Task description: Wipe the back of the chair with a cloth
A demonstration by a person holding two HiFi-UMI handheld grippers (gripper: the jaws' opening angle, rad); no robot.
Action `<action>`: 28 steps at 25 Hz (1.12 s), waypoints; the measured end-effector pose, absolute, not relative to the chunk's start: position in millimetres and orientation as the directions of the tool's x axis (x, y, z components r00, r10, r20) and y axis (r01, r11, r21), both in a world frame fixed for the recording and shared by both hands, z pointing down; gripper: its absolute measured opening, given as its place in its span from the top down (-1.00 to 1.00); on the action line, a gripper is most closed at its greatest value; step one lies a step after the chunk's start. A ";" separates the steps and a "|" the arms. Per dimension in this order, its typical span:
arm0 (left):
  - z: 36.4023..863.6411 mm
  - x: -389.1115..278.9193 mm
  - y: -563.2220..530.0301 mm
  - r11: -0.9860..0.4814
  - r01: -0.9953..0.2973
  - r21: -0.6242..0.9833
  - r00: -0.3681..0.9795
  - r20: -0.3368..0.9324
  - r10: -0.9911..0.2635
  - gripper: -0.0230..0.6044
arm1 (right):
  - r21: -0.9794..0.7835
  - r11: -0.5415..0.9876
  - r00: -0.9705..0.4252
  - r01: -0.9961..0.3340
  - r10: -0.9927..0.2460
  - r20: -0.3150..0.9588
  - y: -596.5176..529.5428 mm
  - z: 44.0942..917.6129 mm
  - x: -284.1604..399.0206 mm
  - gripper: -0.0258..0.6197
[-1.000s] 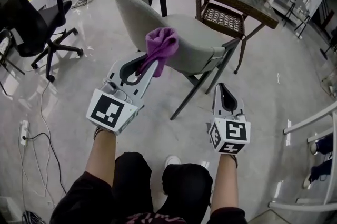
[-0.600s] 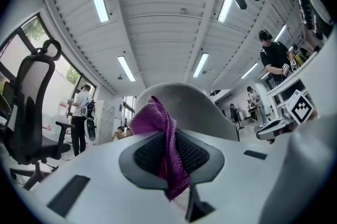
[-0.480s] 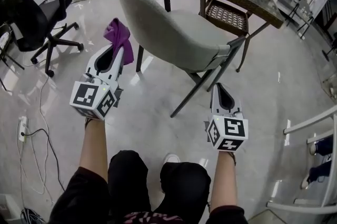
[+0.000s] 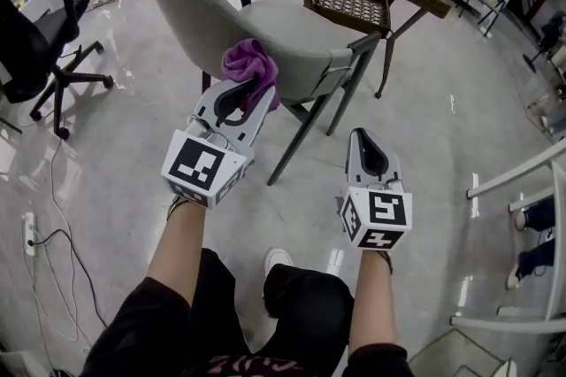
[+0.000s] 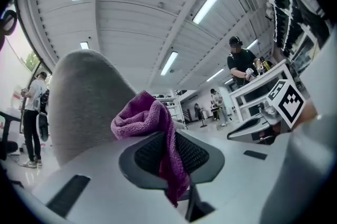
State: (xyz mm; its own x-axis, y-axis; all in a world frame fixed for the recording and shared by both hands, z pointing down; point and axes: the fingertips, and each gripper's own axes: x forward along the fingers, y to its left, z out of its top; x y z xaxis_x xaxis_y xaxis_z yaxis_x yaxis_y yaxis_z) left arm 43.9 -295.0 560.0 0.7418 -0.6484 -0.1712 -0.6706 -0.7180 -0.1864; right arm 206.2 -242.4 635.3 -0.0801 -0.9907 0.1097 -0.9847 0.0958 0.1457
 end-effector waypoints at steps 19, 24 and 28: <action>565.7 41.5 -256.8 -0.750 -0.629 -0.205 0.777 -0.155 -0.610 0.70 | 0.143 0.121 -0.104 -0.982 -0.987 0.118 -243.0 637.8 189.6 0.83; 553.6 -69.5 -277.2 -0.567 -0.804 -0.178 0.594 -0.235 -0.769 0.70 | 0.142 0.178 -0.161 -0.974 -0.979 0.123 -254.8 642.2 159.6 0.83; 572.9 -114.3 -303.7 -0.468 -0.874 -0.129 0.485 -0.194 -0.853 0.70 | 0.147 0.185 -0.165 -0.972 -0.977 0.133 -256.4 647.3 159.9 0.83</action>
